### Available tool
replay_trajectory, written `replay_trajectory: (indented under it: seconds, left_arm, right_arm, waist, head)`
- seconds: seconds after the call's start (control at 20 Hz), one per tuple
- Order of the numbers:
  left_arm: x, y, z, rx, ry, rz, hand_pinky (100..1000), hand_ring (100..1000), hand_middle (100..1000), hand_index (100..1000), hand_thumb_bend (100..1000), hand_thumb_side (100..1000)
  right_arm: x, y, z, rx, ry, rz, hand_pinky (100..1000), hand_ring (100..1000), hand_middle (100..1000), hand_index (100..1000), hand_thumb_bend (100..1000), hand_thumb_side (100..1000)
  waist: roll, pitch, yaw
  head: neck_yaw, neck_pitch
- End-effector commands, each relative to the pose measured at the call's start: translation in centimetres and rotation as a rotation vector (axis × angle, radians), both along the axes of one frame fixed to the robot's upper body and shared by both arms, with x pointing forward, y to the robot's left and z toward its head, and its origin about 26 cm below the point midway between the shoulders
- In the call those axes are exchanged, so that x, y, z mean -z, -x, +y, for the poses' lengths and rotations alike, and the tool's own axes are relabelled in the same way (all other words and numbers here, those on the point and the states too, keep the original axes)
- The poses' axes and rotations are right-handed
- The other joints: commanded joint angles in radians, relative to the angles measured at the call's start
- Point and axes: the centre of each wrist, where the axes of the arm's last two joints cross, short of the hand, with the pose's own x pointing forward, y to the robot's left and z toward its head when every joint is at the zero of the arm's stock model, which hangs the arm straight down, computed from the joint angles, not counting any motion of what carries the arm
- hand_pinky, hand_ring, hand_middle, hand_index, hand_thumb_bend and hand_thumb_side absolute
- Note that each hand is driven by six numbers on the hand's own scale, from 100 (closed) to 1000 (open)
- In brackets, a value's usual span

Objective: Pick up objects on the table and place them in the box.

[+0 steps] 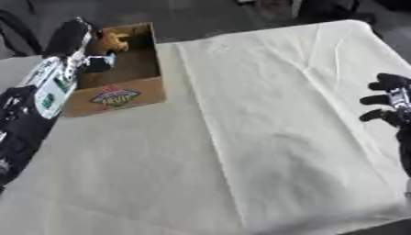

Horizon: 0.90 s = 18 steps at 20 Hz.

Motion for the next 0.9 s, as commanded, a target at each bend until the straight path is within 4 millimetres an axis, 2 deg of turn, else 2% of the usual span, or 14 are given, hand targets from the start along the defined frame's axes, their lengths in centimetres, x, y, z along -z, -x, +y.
replay_trajectory:
  seconds: [0.05,0.1,0.15,0.2,0.25,0.3,0.45,0.6,0.7,0.8,0.9]
  left_arm:
    - [-0.7,-0.5,1.7,-0.084,0.02,-0.038,428,482,256,393,111,128]
    - [-0.4,-0.5,2.1,-0.102,0.027,-0.031,435,500,291,424,134,124]
    - [-0.2,-0.6,2.4,-0.112,0.032,-0.023,470,556,389,512,197,122]
    - [0.1,-0.6,2.6,-0.118,0.035,-0.009,476,565,403,524,212,122]
    - [0.4,-0.6,2.7,-0.119,0.037,0.011,516,623,485,602,281,139]
    - [0.6,-0.6,2.8,-0.116,0.038,0.029,521,631,495,612,293,155]
    - [0.9,-0.5,2.9,-0.101,0.039,0.083,607,748,622,716,442,330]
    - [0.8,-0.4,3.0,-0.085,0.042,0.107,670,819,719,777,567,475]
    - [0.5,-0.3,3.1,-0.076,0.059,0.083,671,828,718,771,584,499]
    - [-0.2,0.0,3.2,-0.063,0.099,0.022,649,820,670,739,556,513]
    - [-1.1,0.4,3.2,-0.027,0.185,-0.06,614,798,611,690,495,487]
  right_arm:
    - [-0.7,-0.1,0.2,-0.025,0.014,-0.02,467,625,662,775,100,652]
    - [-0.7,-0.1,0.3,-0.028,0.016,-0.019,467,625,662,775,100,651]
    - [-0.6,-0.1,0.3,-0.028,0.017,-0.018,467,625,661,775,100,651]
    - [-0.6,-0.1,0.2,-0.028,0.017,-0.018,467,625,661,774,100,651]
    - [-0.6,-0.1,0.2,-0.027,0.016,-0.018,467,625,661,774,100,651]
    - [-0.6,-0.1,0.2,-0.027,0.015,-0.018,467,625,661,774,100,651]
    - [-0.6,-0.1,0.2,-0.028,0.014,-0.016,466,625,660,773,100,651]
    - [-0.5,-0.1,0.2,-0.024,0.013,-0.013,466,625,660,772,100,652]
    - [-0.4,-0.1,0.1,-0.022,0.012,-0.011,466,625,660,772,100,652]
    - [-0.3,-0.1,0.0,-0.017,0.01,-0.008,467,624,660,771,100,653]
    - [-0.2,0.0,-0.1,-0.009,0.007,-0.004,467,624,660,771,100,656]
  waist:
    - [-0.004,-0.012,-0.013]
    - [-0.005,-0.011,-0.019]
    - [-0.005,-0.011,-0.023]
    - [-0.005,-0.011,-0.025]
    - [-0.005,-0.011,-0.026]
    - [-0.005,-0.011,-0.026]
    - [-0.007,-0.013,-0.021]
    - [-0.007,-0.015,-0.013]
    - [-0.008,-0.018,-0.005]
    - [-0.009,-0.02,0.006]
    - [-0.011,-0.025,0.022]
  head:
    - [0.021,-0.016]
    - [0.023,-0.017]
    - [0.025,-0.018]
    - [0.025,-0.018]
    - [0.025,-0.017]
    - [0.025,-0.017]
    - [0.017,-0.02]
    - [0.012,-0.019]
    - [0.009,-0.017]
    - [0.002,-0.014]
    - [-0.006,-0.008]
